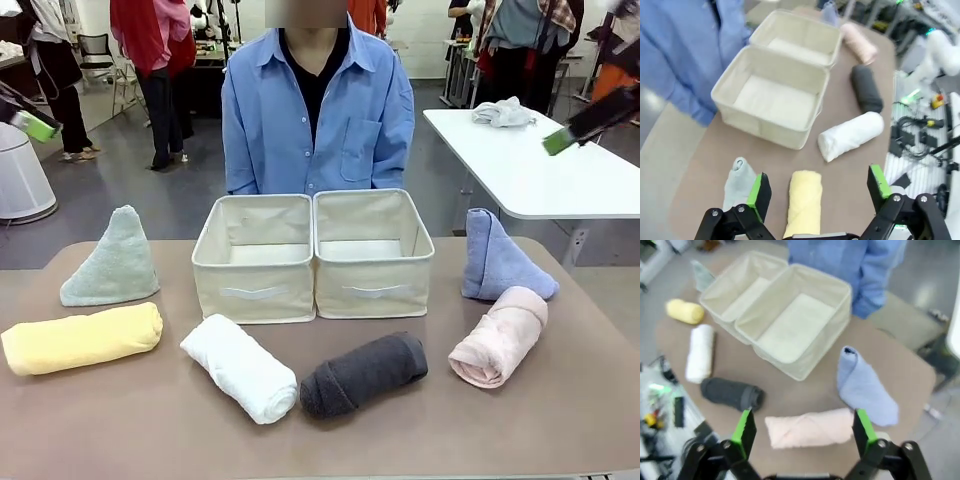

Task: Sort the towels based on their folding style.
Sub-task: Pick up one triangle-folded towel and place it in the left Fabric basket.

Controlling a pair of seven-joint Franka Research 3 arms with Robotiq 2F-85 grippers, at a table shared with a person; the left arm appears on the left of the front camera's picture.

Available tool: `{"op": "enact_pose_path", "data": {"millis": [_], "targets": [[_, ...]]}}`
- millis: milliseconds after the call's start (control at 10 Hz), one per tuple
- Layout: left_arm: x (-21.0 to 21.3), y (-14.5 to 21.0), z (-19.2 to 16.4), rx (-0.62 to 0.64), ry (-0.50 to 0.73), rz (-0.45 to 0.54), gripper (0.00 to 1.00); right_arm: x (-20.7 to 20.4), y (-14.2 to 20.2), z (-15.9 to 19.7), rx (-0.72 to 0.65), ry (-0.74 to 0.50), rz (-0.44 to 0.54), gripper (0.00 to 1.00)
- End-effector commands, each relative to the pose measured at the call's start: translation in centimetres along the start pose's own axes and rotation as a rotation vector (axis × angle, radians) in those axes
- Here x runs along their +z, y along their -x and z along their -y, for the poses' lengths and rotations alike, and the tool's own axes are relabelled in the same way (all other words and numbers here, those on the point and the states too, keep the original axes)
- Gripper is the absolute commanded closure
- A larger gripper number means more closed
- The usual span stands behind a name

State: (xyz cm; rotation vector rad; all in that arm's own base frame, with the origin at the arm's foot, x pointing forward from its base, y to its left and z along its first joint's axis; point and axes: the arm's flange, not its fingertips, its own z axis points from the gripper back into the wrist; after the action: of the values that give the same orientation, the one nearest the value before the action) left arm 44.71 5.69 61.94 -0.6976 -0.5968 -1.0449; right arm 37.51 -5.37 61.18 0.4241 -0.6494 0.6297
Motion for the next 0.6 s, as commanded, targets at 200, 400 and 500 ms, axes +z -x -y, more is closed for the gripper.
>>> {"op": "enact_pose_path", "data": {"millis": [200, 400, 500], "targets": [[6.0, 4.4, -5.6, 0.047, 0.125, 0.145, 0.00, 3.6, 1.2, 6.3, -0.030, -0.300, 0.080, 0.00], [8.3, 6.6, -6.2, 0.049, 0.105, 0.177, 0.00, 4.8, 2.2, 6.8, 0.010, -0.315, 0.132, 0.00], [9.3, 7.8, -6.3, 0.065, 0.095, 0.186, 0.00, 5.5, 3.0, 7.1, 0.052, -0.349, 0.135, 0.00]]}}
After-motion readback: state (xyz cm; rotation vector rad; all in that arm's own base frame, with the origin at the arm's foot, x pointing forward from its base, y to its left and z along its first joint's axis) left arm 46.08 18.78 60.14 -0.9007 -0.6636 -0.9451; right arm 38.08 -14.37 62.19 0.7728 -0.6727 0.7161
